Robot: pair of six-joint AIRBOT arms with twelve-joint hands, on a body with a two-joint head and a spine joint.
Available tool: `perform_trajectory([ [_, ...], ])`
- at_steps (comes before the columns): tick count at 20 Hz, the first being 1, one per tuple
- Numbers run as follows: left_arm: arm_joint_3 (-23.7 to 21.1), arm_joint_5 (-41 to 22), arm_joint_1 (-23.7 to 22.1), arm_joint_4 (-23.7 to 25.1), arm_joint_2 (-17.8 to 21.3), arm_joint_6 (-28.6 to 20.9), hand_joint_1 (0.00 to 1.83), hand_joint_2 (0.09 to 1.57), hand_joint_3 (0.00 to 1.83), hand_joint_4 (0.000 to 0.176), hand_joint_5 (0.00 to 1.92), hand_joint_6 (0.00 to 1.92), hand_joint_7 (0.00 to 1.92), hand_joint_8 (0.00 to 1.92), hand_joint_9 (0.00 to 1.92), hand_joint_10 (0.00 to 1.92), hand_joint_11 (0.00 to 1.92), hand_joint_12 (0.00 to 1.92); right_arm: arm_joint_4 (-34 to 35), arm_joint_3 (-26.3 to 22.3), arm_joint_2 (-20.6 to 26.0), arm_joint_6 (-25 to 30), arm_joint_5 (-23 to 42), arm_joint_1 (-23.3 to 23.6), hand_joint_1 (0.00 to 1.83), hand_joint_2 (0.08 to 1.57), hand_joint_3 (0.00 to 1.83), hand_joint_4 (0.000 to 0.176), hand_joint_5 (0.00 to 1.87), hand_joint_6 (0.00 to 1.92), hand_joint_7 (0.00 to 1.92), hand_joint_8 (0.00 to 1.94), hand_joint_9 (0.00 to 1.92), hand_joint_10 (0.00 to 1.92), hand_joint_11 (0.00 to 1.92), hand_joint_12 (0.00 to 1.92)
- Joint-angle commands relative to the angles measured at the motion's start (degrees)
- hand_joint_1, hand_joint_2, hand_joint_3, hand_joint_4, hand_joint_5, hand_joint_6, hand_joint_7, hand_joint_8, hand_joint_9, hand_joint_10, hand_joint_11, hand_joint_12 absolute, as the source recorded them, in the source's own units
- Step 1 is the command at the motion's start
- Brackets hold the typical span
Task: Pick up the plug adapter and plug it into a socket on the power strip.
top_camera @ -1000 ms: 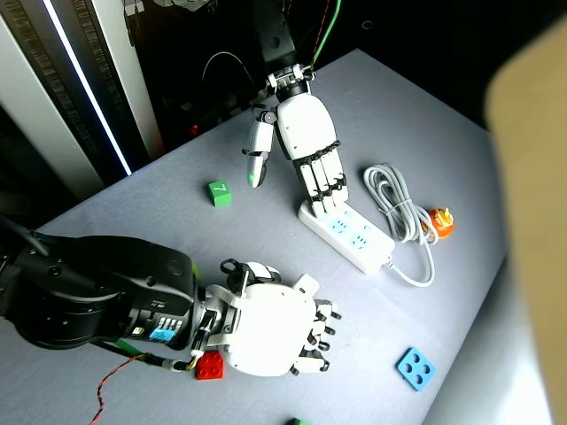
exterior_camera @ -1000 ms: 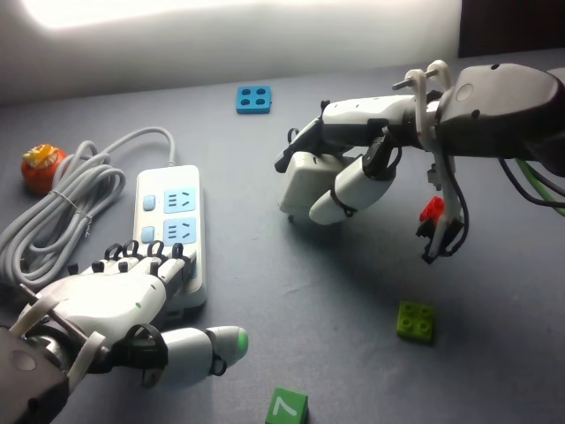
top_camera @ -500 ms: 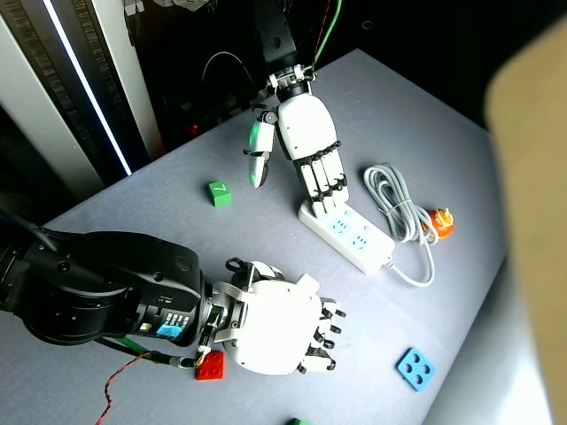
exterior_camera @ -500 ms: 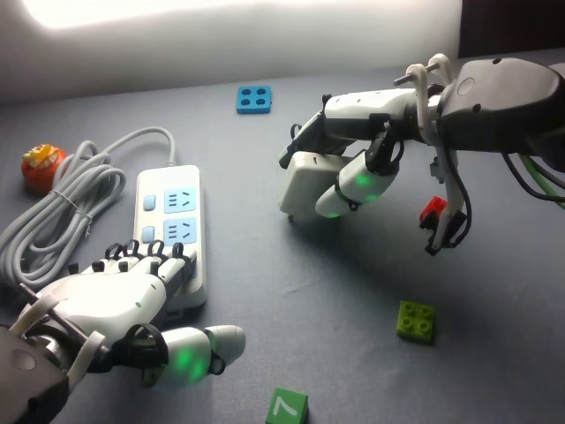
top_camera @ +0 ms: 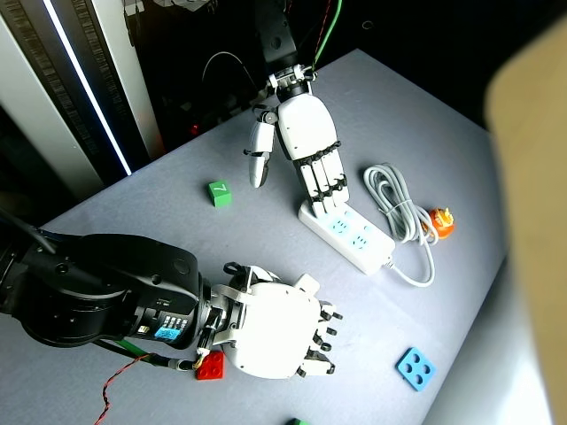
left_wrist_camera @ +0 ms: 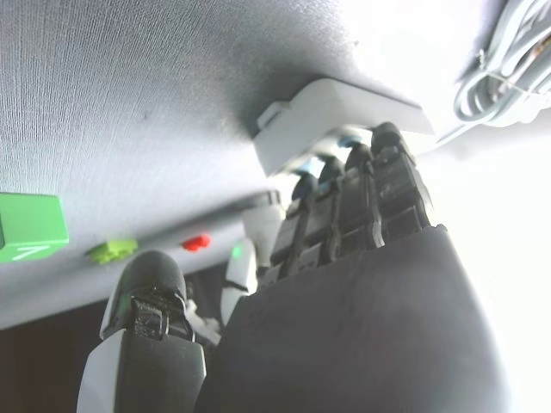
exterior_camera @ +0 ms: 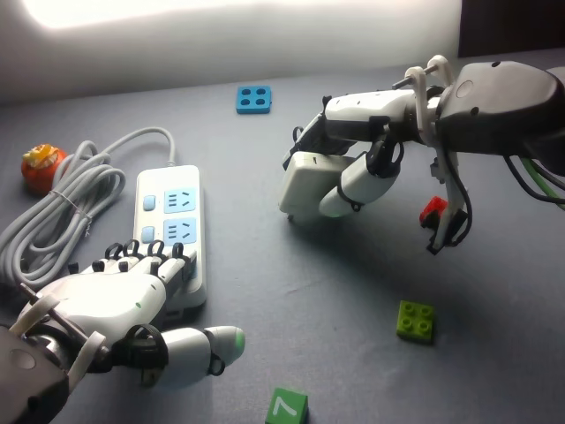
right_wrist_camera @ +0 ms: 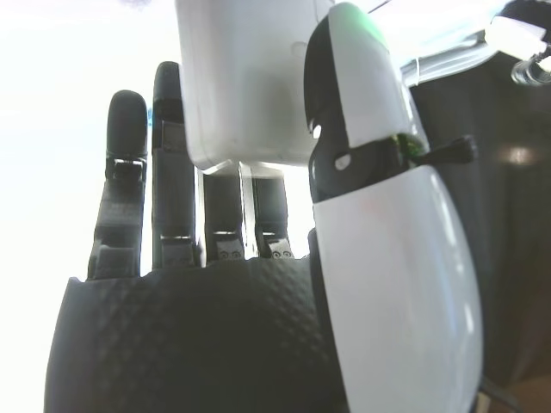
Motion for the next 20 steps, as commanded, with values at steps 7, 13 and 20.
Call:
perform_trajectory([
  [7, 0.7, 0.5, 0.2, -0.6, -0.1, 0.0, 0.0, 1.21, 0.01, 0.0, 0.0, 0.0, 0.0, 0.0, 0.0, 0.0, 0.0, 0.0, 0.9, 0.3, -0.8, 0.1, 4.0, 0.0, 1.17, 1.03, 0.0, 0.0, 0.61, 0.01, 0.64, 0.01, 0.59, 0.03, 0.0, 1.33],
  [13, 0.7, 0.6, 0.1, -0.6, -0.1, 0.0, 0.0, 1.21, 0.0, 0.0, 0.0, 0.0, 0.0, 0.0, 0.0, 0.0, 0.0, 0.0, 0.9, 0.3, -1.0, 0.3, 4.2, -0.2, 1.16, 1.04, 0.0, 0.0, 0.59, 0.0, 0.62, 0.0, 0.58, 0.01, 0.0, 1.29],
  [20, 0.9, 0.7, 0.1, -0.6, -0.1, 0.0, 0.0, 1.21, 0.0, 0.0, 0.0, 0.0, 0.0, 0.0, 0.0, 0.0, 0.0, 0.0, 0.9, 0.6, -1.0, 0.4, 4.2, 0.1, 1.17, 1.03, 0.0, 0.0, 0.62, 0.0, 0.65, 0.0, 0.61, 0.02, 0.0, 1.33],
])
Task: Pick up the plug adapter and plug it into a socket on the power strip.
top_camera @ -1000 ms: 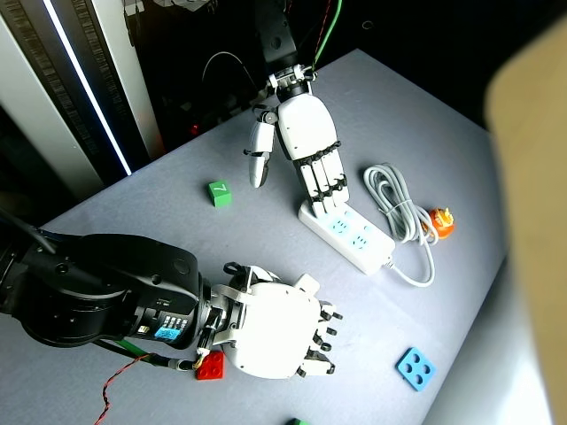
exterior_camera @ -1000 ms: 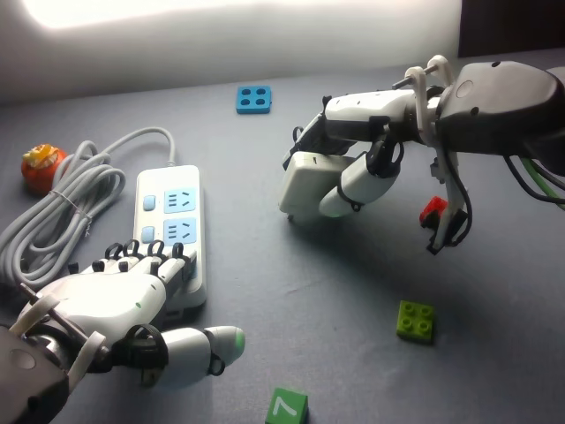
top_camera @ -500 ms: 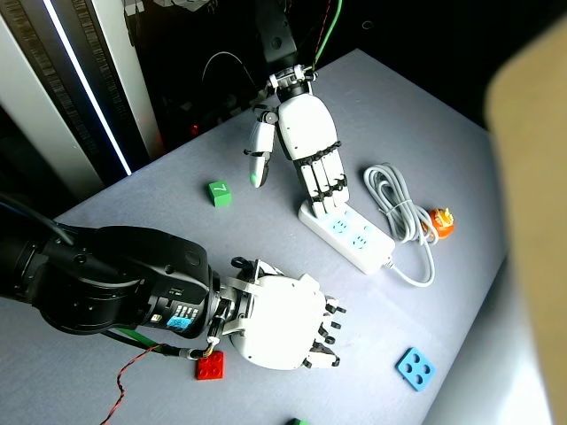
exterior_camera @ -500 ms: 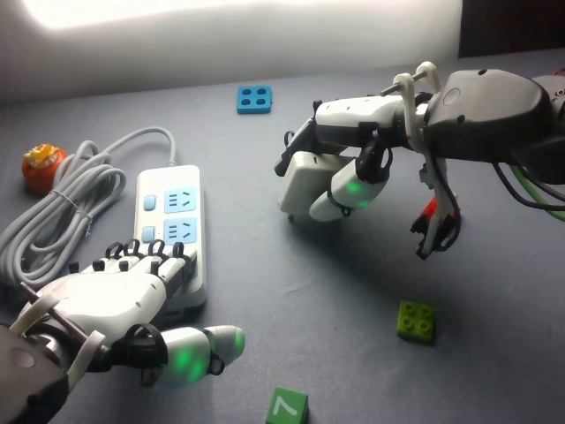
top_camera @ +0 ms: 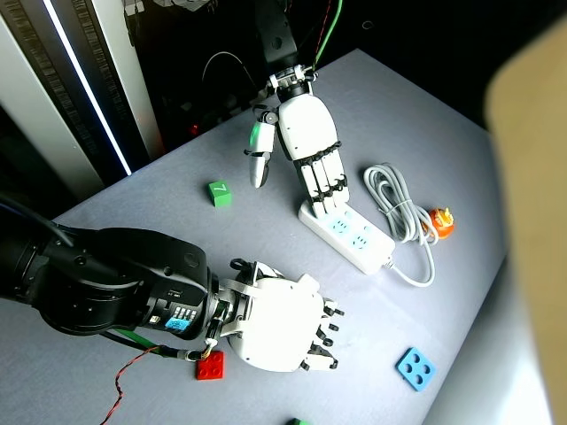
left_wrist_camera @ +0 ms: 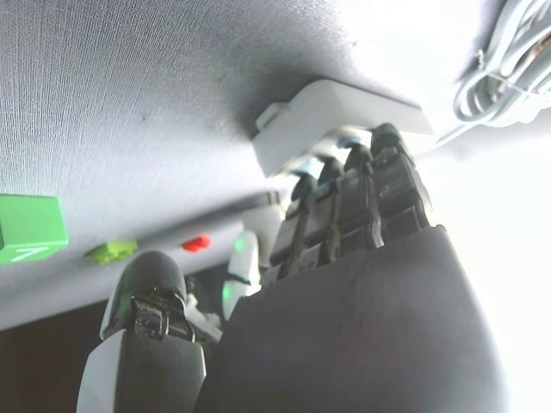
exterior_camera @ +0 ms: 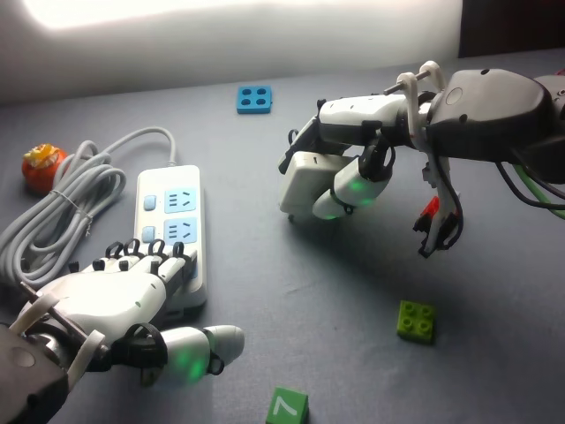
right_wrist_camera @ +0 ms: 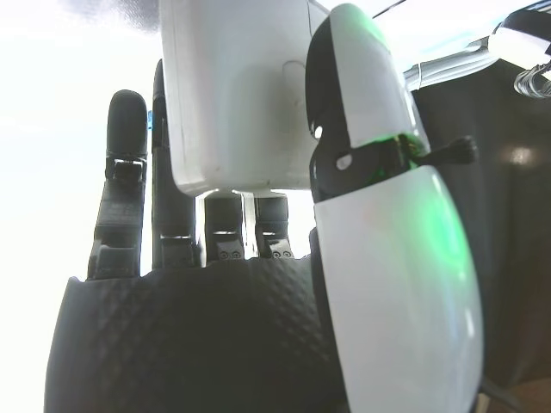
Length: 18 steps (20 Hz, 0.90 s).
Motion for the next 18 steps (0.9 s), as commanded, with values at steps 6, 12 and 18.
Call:
perform_trajectory([
  [6, 0.7, 0.7, 0.0, -0.6, -0.1, -0.1, 0.0, 1.21, 0.0, 0.0, 0.0, 0.0, 0.0, 0.0, 0.0, 0.0, 0.0, 0.0, 0.7, 0.1, 0.2, 0.1, 2.9, 0.5, 1.17, 1.05, 0.0, 0.0, 0.87, 0.04, 0.97, 0.04, 0.88, 0.11, 0.28, 1.35],
  [12, 0.7, 0.9, -0.1, -0.6, 0.2, -0.1, 0.0, 1.21, 0.0, 0.0, 0.0, 0.0, 0.0, 0.0, 0.0, 0.0, 0.0, 0.0, 0.7, 0.1, 0.3, 0.2, 3.0, 0.7, 1.23, 1.11, 0.0, 0.0, 0.92, 1.01, 1.08, 0.87, 1.07, 0.26, 0.47, 1.39],
  [18, 0.8, 1.3, -0.2, -0.6, 0.3, -0.1, 0.0, 1.21, 0.0, 0.0, 0.0, 0.0, 0.0, 0.0, 0.0, 0.0, 0.0, 0.0, 0.7, -1.2, 2.1, -0.1, 2.7, 2.4, 1.37, 1.12, 0.0, 0.0, 0.94, 1.03, 1.02, 0.91, 0.85, 1.27, 0.54, 1.42],
])
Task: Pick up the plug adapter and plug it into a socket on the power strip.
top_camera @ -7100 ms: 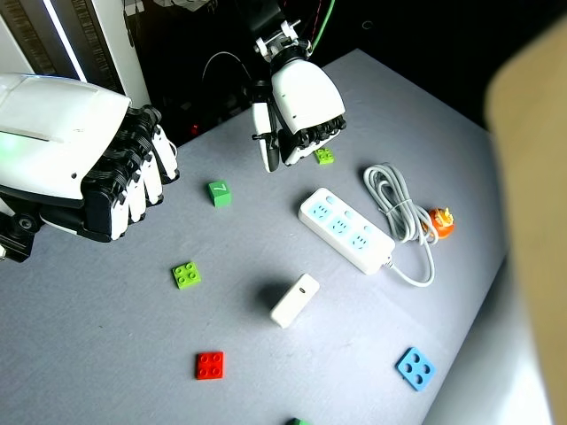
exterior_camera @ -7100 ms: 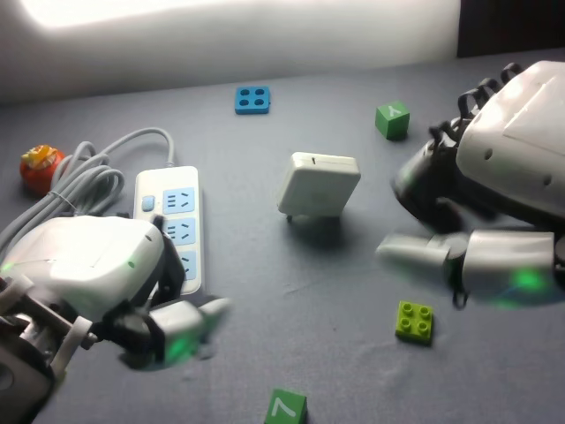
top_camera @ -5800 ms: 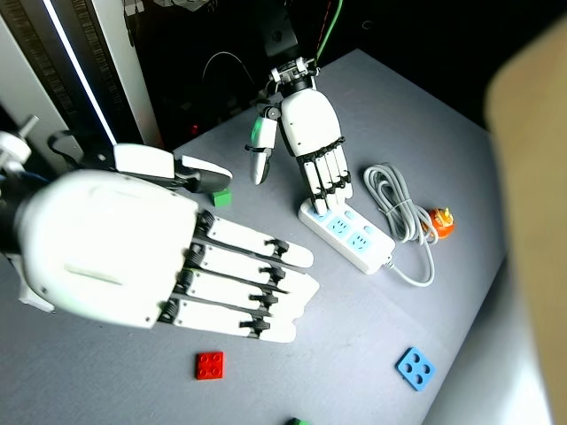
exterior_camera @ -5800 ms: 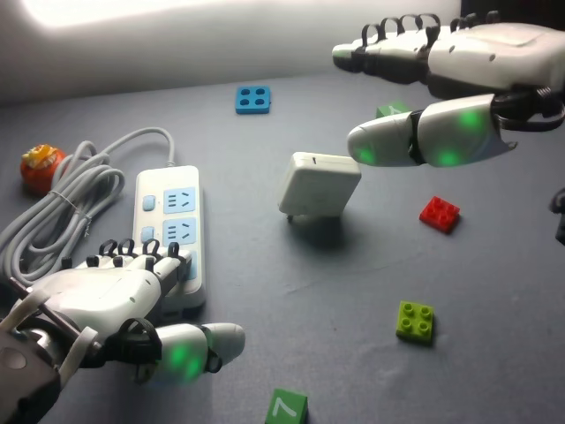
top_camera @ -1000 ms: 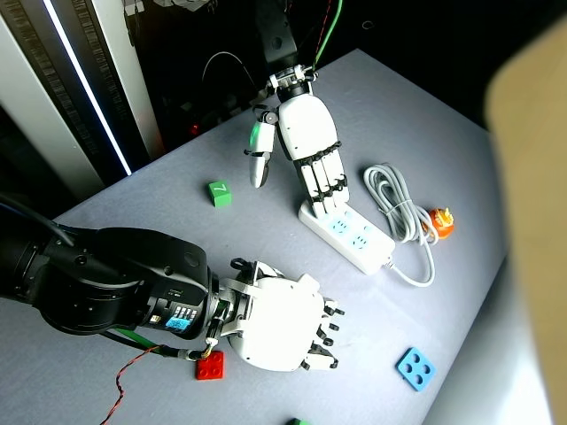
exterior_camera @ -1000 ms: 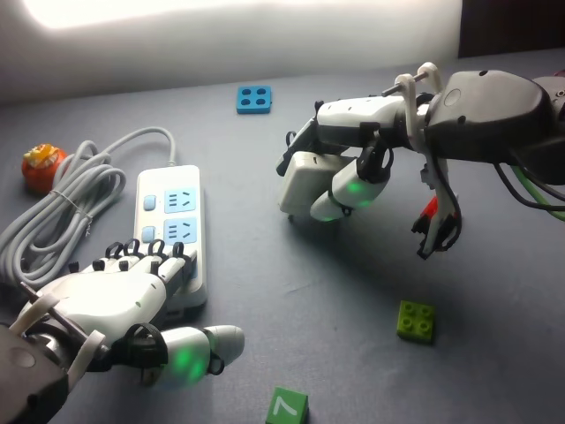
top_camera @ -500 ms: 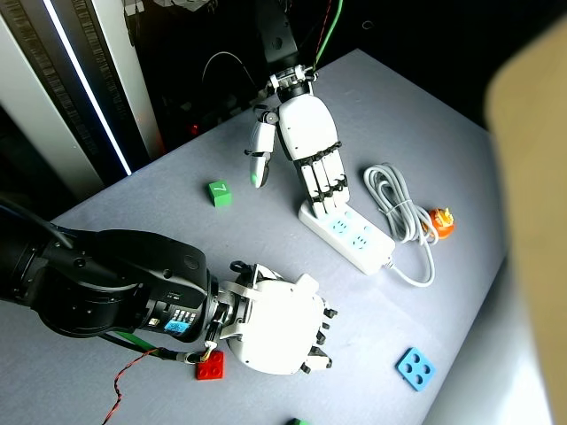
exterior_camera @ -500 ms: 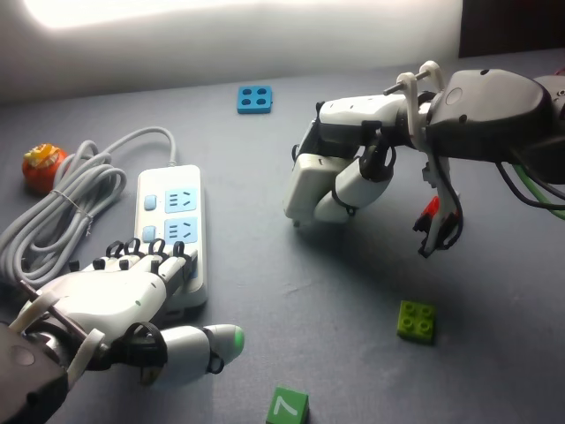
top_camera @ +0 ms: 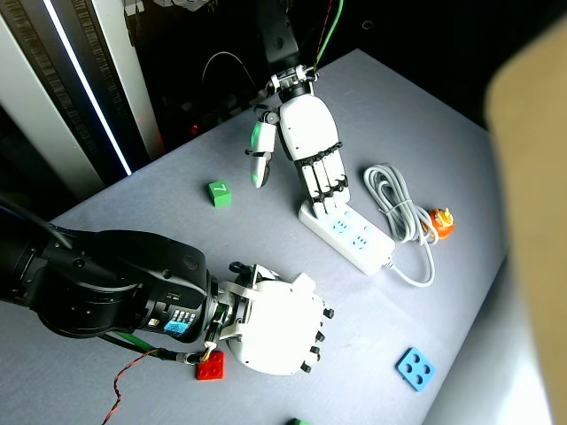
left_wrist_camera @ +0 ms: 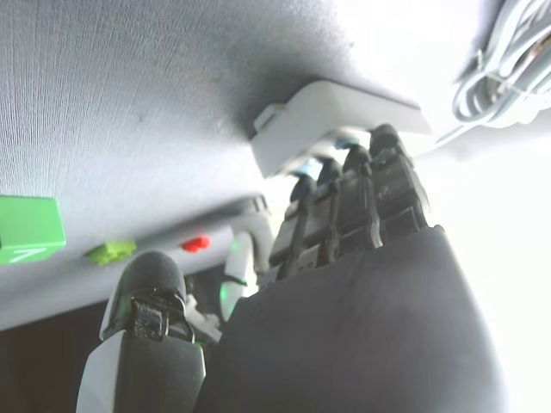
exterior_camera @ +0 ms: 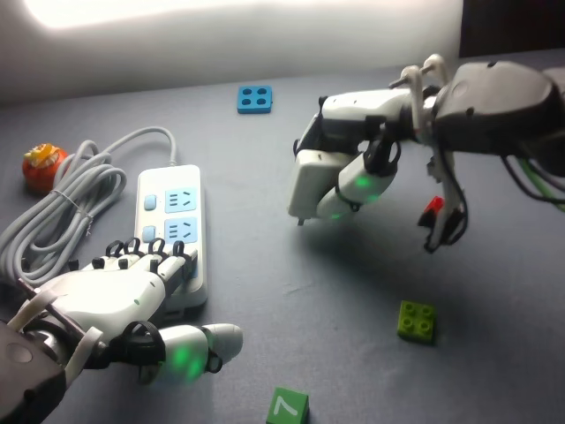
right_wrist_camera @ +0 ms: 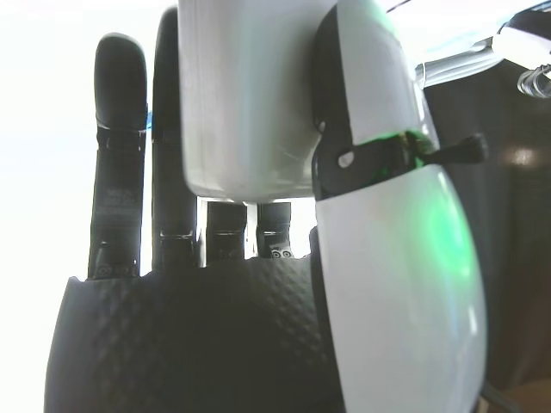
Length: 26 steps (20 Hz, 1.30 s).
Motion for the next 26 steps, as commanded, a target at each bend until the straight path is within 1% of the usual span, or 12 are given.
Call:
perform_trajectory([
  [1, 0.5, 0.4, 0.0, -0.4, 0.0, -0.2, 0.0, 1.21, 0.0, 0.0, 0.0, 0.0, 0.0, 0.0, 0.0, 0.0, 0.0, 0.0, 0.9, -0.4, 1.0, 0.1, 3.5, 1.6, 1.37, 1.12, 0.0, 0.0, 0.94, 1.03, 1.02, 0.91, 0.85, 1.27, 0.54, 1.42],
  [8, 0.5, 0.9, -0.1, -0.4, 0.0, -0.2, 0.0, 1.21, 0.0, 0.0, 0.0, 0.0, 0.0, 0.0, 0.0, 0.0, 0.0, 0.0, 0.9, -2.8, 4.8, -5.4, 0.9, 6.9, 1.37, 1.11, 0.0, 0.0, 0.96, 0.99, 1.04, 0.87, 0.87, 1.25, 0.55, 1.41],
  [9, 0.5, 1.0, -0.1, -0.4, 0.0, -0.2, 0.0, 1.21, 0.0, 0.0, 0.0, 0.0, 0.0, 0.0, 0.0, 0.0, 0.0, 0.0, 0.9, -2.8, 5.2, -7.6, -0.3, 8.5, 1.22, 1.11, 0.0, 0.021, 0.96, 1.01, 1.01, 0.97, 0.9, 0.84, 0.53, 1.42],
  [11, 0.5, 1.2, 0.1, -0.4, 0.0, -0.2, 0.0, 1.2, 0.0, 0.0, 0.0, 0.0, 0.0, 0.0, 0.0, 0.0, 0.0, 0.0, 0.9, -2.8, 5.6, -11.0, -3.1, 10.6, 1.22, 1.11, 0.0, 0.026, 0.97, 0.99, 1.02, 0.95, 0.93, 0.78, 0.54, 1.41],
  [14, 0.5, 1.5, 0.3, -0.4, 0.0, -0.2, 0.0, 1.21, 0.0, 0.0, 0.0, 0.0, 0.0, 0.0, 0.0, 0.0, 0.0, 0.0, 0.9, -2.8, 5.6, -14.4, -4.7, 12.7, 1.22, 1.11, 0.0, 0.024, 0.97, 0.99, 1.05, 0.92, 0.96, 0.72, 0.56, 1.38],
  [15, 0.5, 1.6, 0.3, -1.1, 0.0, 0.2, 0.0, 1.21, 0.0, 0.0, 0.0, 0.0, 0.0, 0.0, 0.0, 0.0, 0.0, 0.0, 0.9, -2.9, 5.5, -16.3, -3.8, 12.9, 1.34, 1.1, 0.0, 0.0, 0.96, 0.99, 1.05, 0.86, 0.89, 1.12, 0.55, 1.39],
  [16, 0.5, 1.6, 0.3, -1.6, 0.0, 0.7, 0.0, 1.2, 0.0, 0.0, 0.0, 0.0, 0.0, 0.0, 0.0, 0.0, 0.0, 0.0, 0.9, -3.0, 5.5, -18.1, -2.9, 12.9, 1.37, 1.1, 0.0, 0.0, 0.96, 0.98, 1.06, 0.85, 0.88, 1.21, 0.55, 1.39],
  [19, 0.5, 1.7, 0.3, -1.6, 0.0, 0.7, 0.0, 1.21, 0.0, 0.0, 0.0, 0.0, 0.0, 0.0, 0.0, 0.0, 0.0, 0.0, 0.9, -4.6, 5.5, -24.9, 2.3, 12.5, 1.37, 1.11, 0.0, 0.0, 0.95, 0.99, 1.05, 0.87, 0.87, 1.24, 0.55, 1.39],
  [20, 0.5, 1.7, 0.3, -1.6, 0.0, 0.7, 0.0, 1.21, 0.0, 0.0, 0.0, 0.0, 0.0, 0.0, 0.0, 0.0, 0.0, 0.0, 0.9, -5.9, 5.6, -28.5, 4.7, 12.1, 1.23, 1.11, 0.0, 0.022, 0.98, 0.99, 1.03, 0.94, 0.92, 0.79, 0.56, 1.37],
  [24, 0.5, 1.9, 0.4, -1.6, 0.0, 0.7, 0.0, 1.21, 0.0, 0.0, 0.0, 0.0, 0.0, 0.0, 0.0, 0.0, 0.0, 0.0, 1.0, -10.4, 5.6, -32.9, 10.5, 11.3, 1.22, 1.11, 0.0, 0.03, 0.98, 0.98, 1.03, 0.93, 0.96, 0.71, 0.57, 1.36],
  [25, 0.5, 1.9, 0.4, -1.6, 0.0, 0.7, 0.0, 1.21, 0.0, 0.0, 0.0, 0.0, 0.0, 0.0, 0.0, 0.0, 0.0, 0.0, 0.9, -11.6, 5.5, -33.0, 12.4, 11.2, 1.22, 1.11, 0.0, 0.031, 0.99, 0.98, 1.03, 0.93, 0.96, 0.71, 0.57, 1.36],
  [26, 0.5, 1.9, 0.4, -1.6, 0.0, 0.7, 0.0, 1.21, 0.0, 0.0, 0.0, 0.0, 0.0, 0.0, 0.0, 0.0, 0.0, 0.0, -2.3, -12.4, 5.4, -31.1, 14.2, 11.2, 1.22, 1.11, 0.0, 0.031, 0.98, 0.99, 1.03, 0.93, 0.96, 0.71, 0.57, 1.36],
])
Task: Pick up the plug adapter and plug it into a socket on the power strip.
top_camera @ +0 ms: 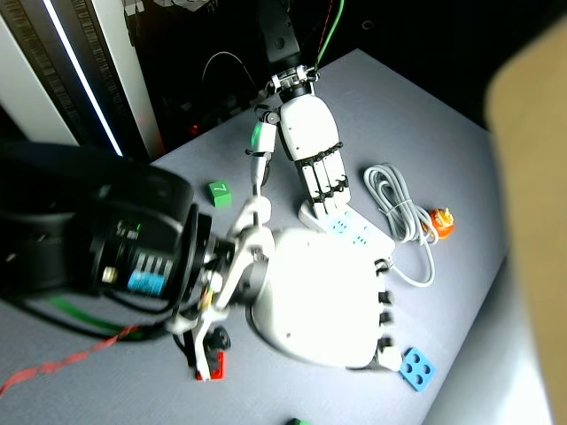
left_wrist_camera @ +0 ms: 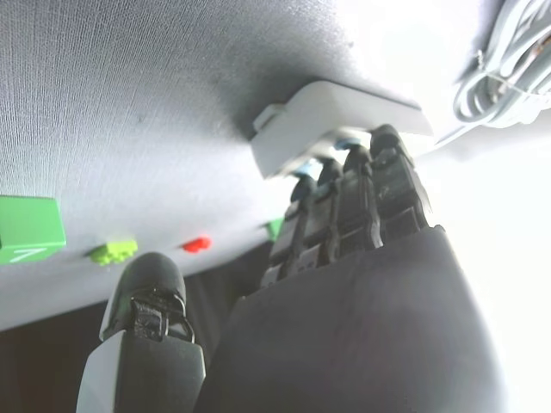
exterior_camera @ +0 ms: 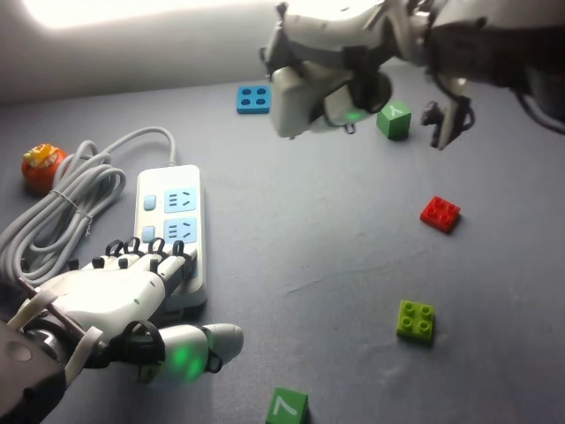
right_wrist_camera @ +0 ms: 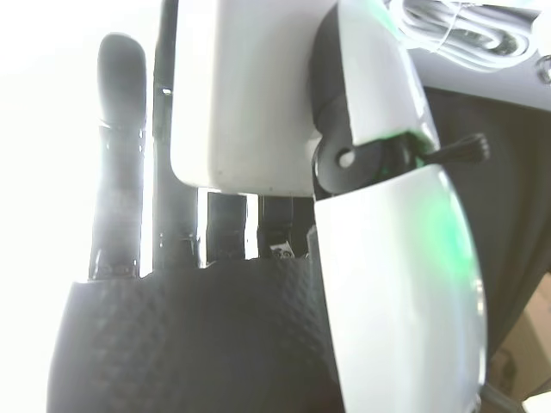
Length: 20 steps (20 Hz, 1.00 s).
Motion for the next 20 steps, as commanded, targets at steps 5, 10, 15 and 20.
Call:
perform_trajectory([
  [5, 0.4, 1.1, 0.3, -1.1, 0.0, 0.0, 0.0, 1.21, 0.0, 0.0, 0.0, 0.0, 0.0, 0.0, 0.0, 0.0, 0.0, 0.0, -44.5, -4.3, 1.4, 32.4, 15.8, -0.7, 1.25, 1.11, 0.0, 0.0, 0.97, 1.0, 1.04, 0.91, 0.89, 0.92, 0.56, 1.38],
  [10, 0.6, 1.1, 0.5, -1.1, 0.0, 0.0, 0.0, 1.21, 0.0, 0.0, 0.0, 0.0, 0.0, 0.0, 0.0, 0.0, 0.0, 0.0, -49.2, 0.5, -2.0, 50.7, -2.5, 0.4, 1.37, 1.11, 0.0, 0.0, 0.95, 1.02, 1.03, 0.87, 0.88, 1.22, 0.58, 1.38],
  [15, 0.8, 1.1, 0.5, -1.1, 0.0, -0.1, 0.0, 1.21, 0.0, 0.0, 0.0, 0.0, 0.0, 0.0, 0.0, 0.0, 0.0, 0.0, -49.2, 4.8, -5.1, 61.5, -13.1, 2.9, 1.37, 1.11, 0.0, 0.0, 0.94, 1.04, 1.02, 0.88, 0.89, 1.21, 0.61, 1.36],
  [20, 0.9, 1.2, 0.5, -1.1, 0.0, -0.1, 0.0, 1.2, 0.0, 0.0, 0.0, 0.0, 0.0, 0.0, 0.0, 0.0, 0.0, 0.0, -49.7, 5.9, -7.0, 63.5, -16.2, 5.5, 1.37, 1.11, 0.0, 0.0, 0.93, 1.06, 1.03, 0.84, 0.92, 1.16, 0.65, 1.33],
])
